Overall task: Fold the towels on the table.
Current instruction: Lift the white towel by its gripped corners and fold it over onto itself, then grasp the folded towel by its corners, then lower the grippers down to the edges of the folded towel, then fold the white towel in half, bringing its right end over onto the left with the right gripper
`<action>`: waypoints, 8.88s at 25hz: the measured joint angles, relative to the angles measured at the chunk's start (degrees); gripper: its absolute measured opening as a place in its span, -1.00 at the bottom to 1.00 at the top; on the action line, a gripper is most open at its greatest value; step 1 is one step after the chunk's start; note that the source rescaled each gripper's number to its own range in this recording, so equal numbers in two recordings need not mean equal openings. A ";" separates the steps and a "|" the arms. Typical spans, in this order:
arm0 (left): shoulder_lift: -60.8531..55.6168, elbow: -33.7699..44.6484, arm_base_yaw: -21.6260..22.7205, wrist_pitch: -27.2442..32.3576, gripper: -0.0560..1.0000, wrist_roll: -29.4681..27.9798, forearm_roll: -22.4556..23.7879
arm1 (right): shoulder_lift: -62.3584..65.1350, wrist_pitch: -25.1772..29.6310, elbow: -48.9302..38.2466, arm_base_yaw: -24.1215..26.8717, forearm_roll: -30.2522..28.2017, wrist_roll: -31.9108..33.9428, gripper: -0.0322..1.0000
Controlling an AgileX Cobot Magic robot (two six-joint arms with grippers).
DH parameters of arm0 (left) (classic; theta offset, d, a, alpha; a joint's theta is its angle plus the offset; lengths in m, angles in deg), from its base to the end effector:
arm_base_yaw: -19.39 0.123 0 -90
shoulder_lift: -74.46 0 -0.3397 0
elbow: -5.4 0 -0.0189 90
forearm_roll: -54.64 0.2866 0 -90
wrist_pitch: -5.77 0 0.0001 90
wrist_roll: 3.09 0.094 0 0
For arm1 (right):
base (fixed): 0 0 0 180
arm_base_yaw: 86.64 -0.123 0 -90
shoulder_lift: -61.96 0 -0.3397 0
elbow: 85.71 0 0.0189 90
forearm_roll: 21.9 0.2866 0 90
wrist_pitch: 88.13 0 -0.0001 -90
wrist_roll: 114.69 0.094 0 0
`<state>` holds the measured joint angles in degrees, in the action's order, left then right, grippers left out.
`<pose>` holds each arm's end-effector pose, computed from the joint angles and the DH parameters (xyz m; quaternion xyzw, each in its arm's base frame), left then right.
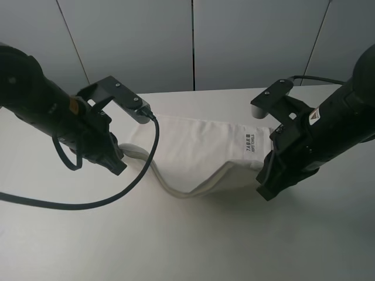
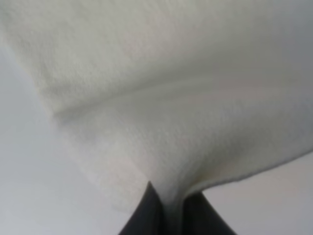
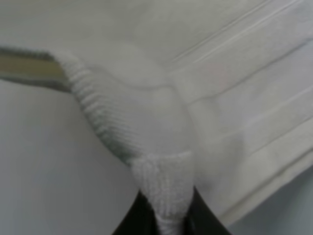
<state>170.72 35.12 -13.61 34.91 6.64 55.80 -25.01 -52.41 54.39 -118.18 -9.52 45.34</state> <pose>0.2685 -0.1733 0.2223 0.3628 0.9066 -0.0369 0.2123 0.2081 0.1416 0.2167 -0.3577 0.9186 0.0903 0.1421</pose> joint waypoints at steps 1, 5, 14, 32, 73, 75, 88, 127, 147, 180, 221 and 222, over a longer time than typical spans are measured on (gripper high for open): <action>0.00 -0.31 0.00 -0.31 -0.89 -1.33 0.28 | 0.00 -0.74 0.00 0.00 -1.25 2.29 -0.94; 0.00 -0.55 0.00 -2.59 -0.89 -6.29 1.93 | 0.11 -1.57 1.34 0.00 -6.69 13.03 -0.94; 0.00 -0.63 0.00 -8.57 -0.89 -18.92 11.88 | -1.26 -3.07 5.10 1.82 -16.64 25.13 -0.94; 7.70 -1.00 6.58 -24.41 -0.89 -22.69 14.57 | -12.89 -19.11 5.20 5.69 -22.09 26.79 -0.94; 15.02 -9.23 11.87 -20.87 0.98 -24.14 13.65 | -19.29 -21.71 8.81 12.35 -17.13 33.54 0.99; 15.02 -12.71 11.87 -15.59 0.98 -24.26 12.49 | -19.29 -17.04 11.73 12.35 -17.13 33.57 0.99; 25.56 -31.36 15.81 12.76 0.98 -20.85 1.64 | -23.10 2.02 22.23 12.35 -11.32 33.53 0.99; 41.34 -43.92 15.81 20.37 0.99 -17.10 1.64 | -39.19 10.83 35.54 19.49 -2.76 30.10 0.96; 41.34 -43.95 15.81 20.50 0.99 -15.58 1.64 | -41.07 10.19 36.40 19.49 -6.49 31.36 0.96; 42.58 -44.42 17.61 20.89 0.99 -5.05 -5.47 | -43.30 9.69 36.98 19.49 -3.56 30.53 0.36; 42.58 -44.50 17.61 21.23 0.99 -5.05 -5.47 | -31.67 11.28 36.97 19.33 18.54 15.21 -0.92; 42.58 -44.50 17.61 21.34 0.99 -5.05 -5.47 | -31.67 11.14 36.88 18.88 20.03 14.25 -0.92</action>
<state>213.30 -9.38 4.00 56.25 1.60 50.33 -56.68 -41.26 91.28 -99.30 10.51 59.59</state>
